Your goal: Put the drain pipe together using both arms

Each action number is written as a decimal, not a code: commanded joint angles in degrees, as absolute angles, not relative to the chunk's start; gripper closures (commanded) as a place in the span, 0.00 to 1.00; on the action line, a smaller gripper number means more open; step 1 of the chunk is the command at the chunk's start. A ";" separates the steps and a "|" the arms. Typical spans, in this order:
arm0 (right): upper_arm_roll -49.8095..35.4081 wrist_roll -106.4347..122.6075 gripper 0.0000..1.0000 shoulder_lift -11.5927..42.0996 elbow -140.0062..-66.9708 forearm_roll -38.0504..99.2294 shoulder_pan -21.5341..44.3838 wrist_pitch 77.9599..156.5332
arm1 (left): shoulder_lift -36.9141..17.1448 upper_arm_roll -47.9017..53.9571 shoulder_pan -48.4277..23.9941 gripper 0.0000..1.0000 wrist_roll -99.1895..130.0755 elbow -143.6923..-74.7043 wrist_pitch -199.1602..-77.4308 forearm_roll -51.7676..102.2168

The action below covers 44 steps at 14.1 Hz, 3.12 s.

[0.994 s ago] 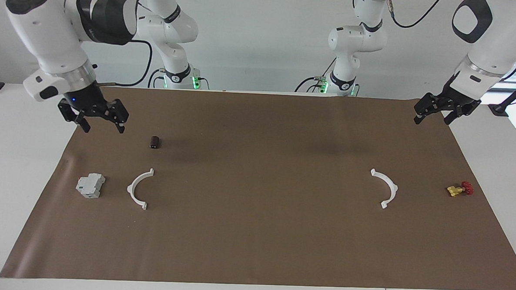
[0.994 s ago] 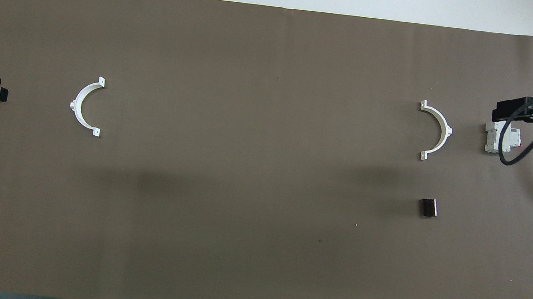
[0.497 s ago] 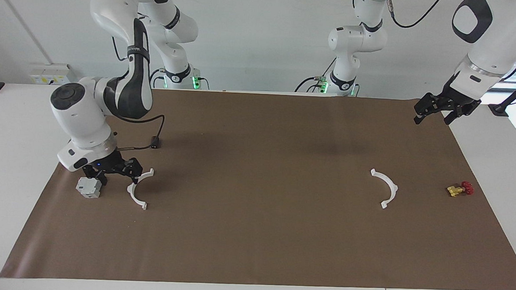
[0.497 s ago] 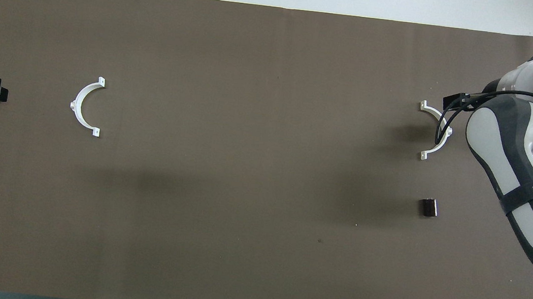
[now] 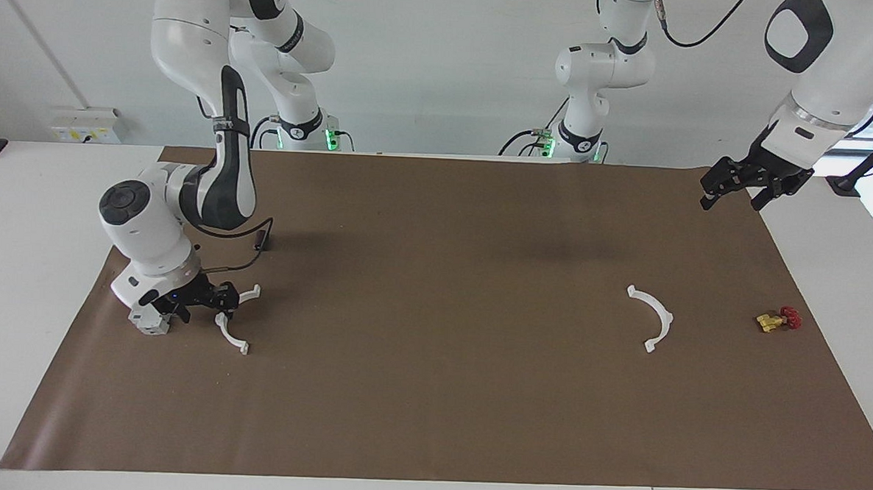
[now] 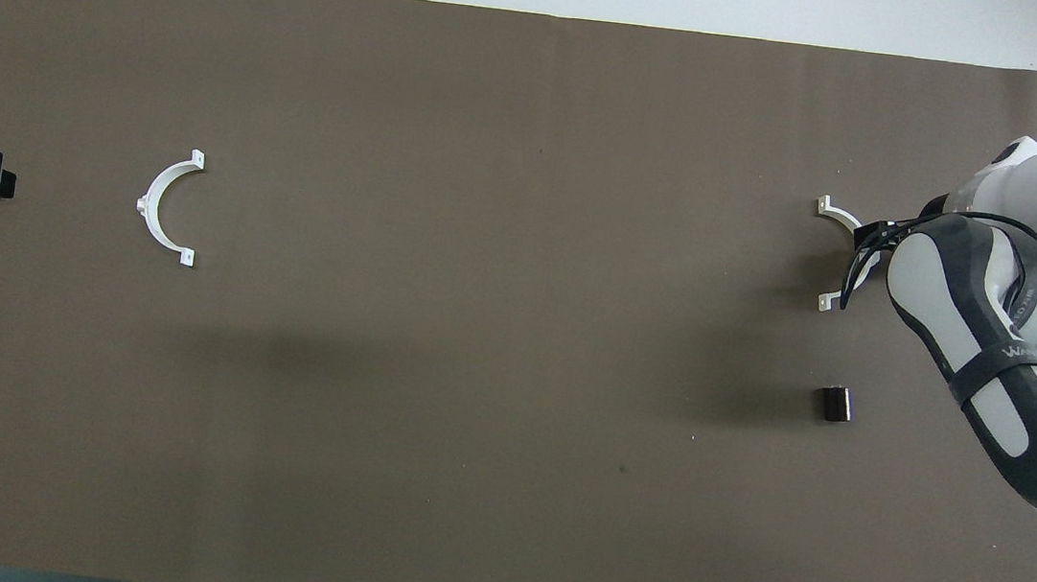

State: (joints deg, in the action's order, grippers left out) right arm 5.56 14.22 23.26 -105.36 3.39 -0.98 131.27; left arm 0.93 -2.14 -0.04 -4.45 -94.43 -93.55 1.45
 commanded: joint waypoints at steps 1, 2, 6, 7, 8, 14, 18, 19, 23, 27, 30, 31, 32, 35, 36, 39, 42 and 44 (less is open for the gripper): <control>5.10 15.73 0.27 23.11 -106.70 5.27 -0.88 133.41 | 2.29 -2.55 -0.44 0.00 -3.96 -95.98 -94.13 1.93; 5.10 15.73 0.28 23.12 -107.13 5.36 -0.79 133.68 | 2.29 -2.55 -0.44 0.00 -3.96 -95.98 -94.13 1.93; 5.10 16.08 0.32 23.46 -107.84 5.36 -0.79 135.35 | 2.46 -2.11 -0.88 0.00 -3.69 -96.15 -93.17 1.93; 5.10 16.35 0.32 23.73 -107.93 5.36 -0.97 135.53 | 2.37 -2.11 -0.88 0.00 -3.78 -96.15 -93.86 1.93; 5.10 16.96 0.33 23.73 -107.84 5.36 -1.05 135.44 | 2.37 -2.11 -0.70 0.00 -4.04 -96.15 -94.56 1.93; 5.10 17.05 0.41 23.55 -109.07 5.98 -0.97 135.44 | 2.03 -2.20 0.09 0.00 -4.31 -108.96 -112.55 1.93; 5.01 17.05 0.61 23.47 -109.34 5.98 -0.88 135.44 | -2.01 -2.20 0.26 0.00 -4.39 -118.19 -127.84 1.93; 5.01 17.05 0.71 23.47 -109.16 5.98 -0.88 135.44 | -2.80 -2.20 0.35 0.00 -4.39 -120.30 -131.45 1.93; 4.75 17.05 0.88 23.55 -107.93 5.89 -0.79 134.48 | -10.62 -2.20 1.14 0.01 -4.48 -122.08 -143.06 1.93; 2.21 13.12 0.88 23.38 -97.76 5.80 -0.35 121.85 | -16.52 -2.20 1.05 0.14 -4.48 -122.26 -150.11 1.93; 1.49 3.38 0.88 23.03 -93.09 5.10 6.13 116.99 | -16.52 -2.20 1.14 0.67 -4.40 -122.17 -150.03 1.93; 1.49 -1.18 0.88 22.94 -91.16 4.84 9.55 116.03 | -16.52 -2.20 1.14 0.95 -4.39 -122.17 -149.77 1.93; 1.41 -5.32 0.88 23.46 -89.32 4.83 12.71 115.23 | -16.44 -2.20 1.14 1.00 -4.39 -122.25 -149.50 1.93; 1.41 -17.37 0.88 25.04 -87.45 4.40 20.71 116.10 | -15.82 -2.20 1.23 1.00 -4.31 -121.99 -146.88 1.93; 1.41 -21.67 0.88 26.70 -85.19 4.66 24.92 116.19 | -15.73 -2.20 1.23 1.00 -4.39 -121.82 -146.69 1.93; 1.41 -34.25 0.88 32.15 -81.83 4.31 32.31 122.31 | -14.59 -2.37 1.23 1.00 -4.39 -121.47 -146.51 1.93; 1.41 -34.98 0.88 33.05 -82.70 1.94 34.71 125.68 | -11.35 -2.55 1.23 1.00 -4.39 -121.12 -143.63 1.93; 1.41 -34.89 0.88 33.74 -83.58 -1.38 34.89 125.77 | -9.76 -2.55 1.23 1.00 -4.39 -120.41 -140.73 1.93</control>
